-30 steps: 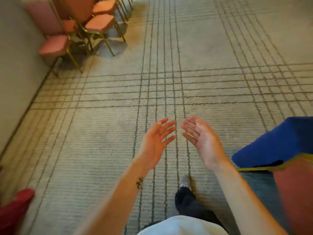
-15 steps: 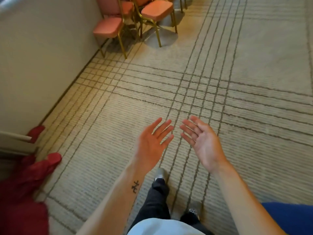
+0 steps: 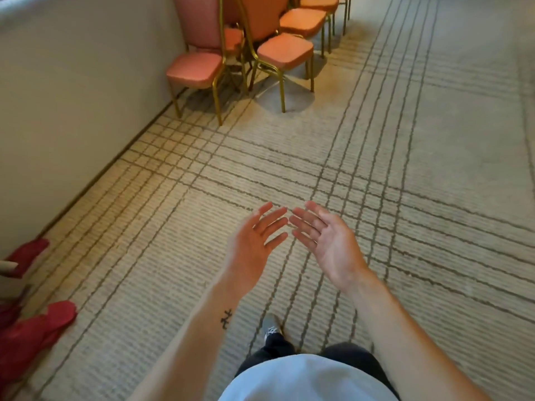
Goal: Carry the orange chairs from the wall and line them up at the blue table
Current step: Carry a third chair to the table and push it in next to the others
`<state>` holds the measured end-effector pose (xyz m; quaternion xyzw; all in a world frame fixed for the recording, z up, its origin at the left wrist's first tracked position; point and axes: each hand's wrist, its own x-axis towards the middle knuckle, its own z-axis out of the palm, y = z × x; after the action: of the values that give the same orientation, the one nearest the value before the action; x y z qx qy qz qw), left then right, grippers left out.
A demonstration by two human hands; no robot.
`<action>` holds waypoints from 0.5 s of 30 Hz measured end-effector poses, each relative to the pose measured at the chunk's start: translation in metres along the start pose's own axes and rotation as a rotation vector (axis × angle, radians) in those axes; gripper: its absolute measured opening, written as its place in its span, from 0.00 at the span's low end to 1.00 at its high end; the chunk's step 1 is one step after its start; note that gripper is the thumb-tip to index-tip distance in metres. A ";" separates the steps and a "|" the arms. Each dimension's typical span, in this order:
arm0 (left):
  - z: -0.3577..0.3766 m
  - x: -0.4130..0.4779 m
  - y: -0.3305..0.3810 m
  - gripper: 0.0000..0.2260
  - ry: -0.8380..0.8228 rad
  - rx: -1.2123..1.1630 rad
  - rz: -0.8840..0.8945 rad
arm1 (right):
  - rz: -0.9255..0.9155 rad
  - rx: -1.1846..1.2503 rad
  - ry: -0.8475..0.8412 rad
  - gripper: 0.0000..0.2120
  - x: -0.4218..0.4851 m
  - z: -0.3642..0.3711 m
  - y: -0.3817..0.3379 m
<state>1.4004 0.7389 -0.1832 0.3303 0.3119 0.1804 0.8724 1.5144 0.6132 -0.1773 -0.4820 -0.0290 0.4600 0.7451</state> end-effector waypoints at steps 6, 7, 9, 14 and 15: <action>-0.007 0.068 0.056 0.23 0.024 -0.133 -0.016 | 0.010 -0.020 -0.035 0.21 0.081 0.041 -0.023; -0.008 0.079 0.061 0.23 0.033 -0.142 -0.014 | 0.011 -0.032 -0.036 0.20 0.093 0.043 -0.027; -0.008 0.104 0.071 0.24 0.057 -0.151 -0.014 | 0.016 -0.045 -0.033 0.20 0.121 0.045 -0.037; 0.006 0.184 0.103 0.22 0.060 -0.185 -0.002 | 0.014 -0.058 -0.088 0.21 0.209 0.046 -0.075; 0.012 0.202 0.112 0.22 0.063 -0.192 0.004 | 0.020 -0.052 -0.099 0.21 0.229 0.046 -0.085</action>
<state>1.5453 0.9187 -0.1850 0.2399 0.3198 0.2216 0.8894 1.6792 0.7989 -0.1808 -0.4782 -0.0730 0.4899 0.7252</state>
